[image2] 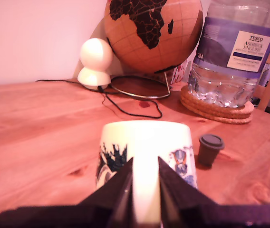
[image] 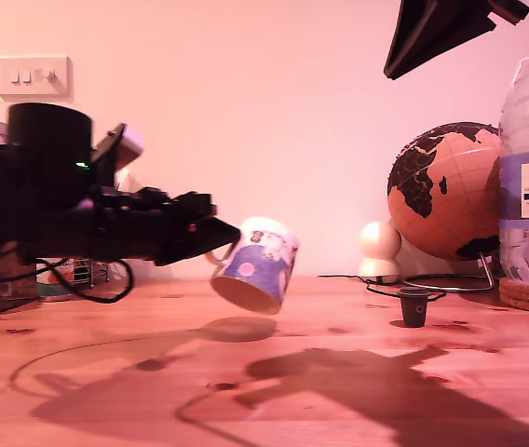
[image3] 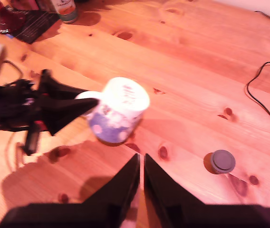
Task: Lift the coffee cup and remove the coffee capsule that is hidden under it
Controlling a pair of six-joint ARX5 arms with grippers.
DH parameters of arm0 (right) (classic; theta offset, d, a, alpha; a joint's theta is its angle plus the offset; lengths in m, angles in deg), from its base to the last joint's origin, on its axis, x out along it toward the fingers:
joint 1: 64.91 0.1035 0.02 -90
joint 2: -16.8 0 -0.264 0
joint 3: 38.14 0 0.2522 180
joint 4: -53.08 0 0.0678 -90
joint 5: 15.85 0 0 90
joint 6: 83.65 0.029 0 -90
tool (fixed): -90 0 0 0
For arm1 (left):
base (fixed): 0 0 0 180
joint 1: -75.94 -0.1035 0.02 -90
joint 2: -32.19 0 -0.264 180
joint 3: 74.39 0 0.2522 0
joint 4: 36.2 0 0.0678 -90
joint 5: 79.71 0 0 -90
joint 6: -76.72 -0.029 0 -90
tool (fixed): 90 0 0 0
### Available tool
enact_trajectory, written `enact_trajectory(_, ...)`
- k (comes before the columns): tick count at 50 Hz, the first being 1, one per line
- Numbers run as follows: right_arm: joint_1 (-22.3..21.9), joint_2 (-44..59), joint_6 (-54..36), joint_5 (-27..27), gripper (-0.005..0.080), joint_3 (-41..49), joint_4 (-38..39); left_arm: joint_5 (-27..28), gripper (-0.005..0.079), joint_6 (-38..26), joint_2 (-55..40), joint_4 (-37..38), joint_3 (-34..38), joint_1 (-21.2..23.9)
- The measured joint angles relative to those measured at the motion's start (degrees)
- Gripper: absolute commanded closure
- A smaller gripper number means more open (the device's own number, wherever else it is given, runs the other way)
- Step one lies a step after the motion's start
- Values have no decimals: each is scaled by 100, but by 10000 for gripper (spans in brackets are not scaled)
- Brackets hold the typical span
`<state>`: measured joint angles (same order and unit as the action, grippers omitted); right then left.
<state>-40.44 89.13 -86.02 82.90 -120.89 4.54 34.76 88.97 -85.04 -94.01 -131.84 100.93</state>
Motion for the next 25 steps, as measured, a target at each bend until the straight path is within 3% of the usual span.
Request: enact_trajectory(25, 0, -2, 83, 118, 763, 0, -2, -26, 764, -48, -190, 42, -24, 9)
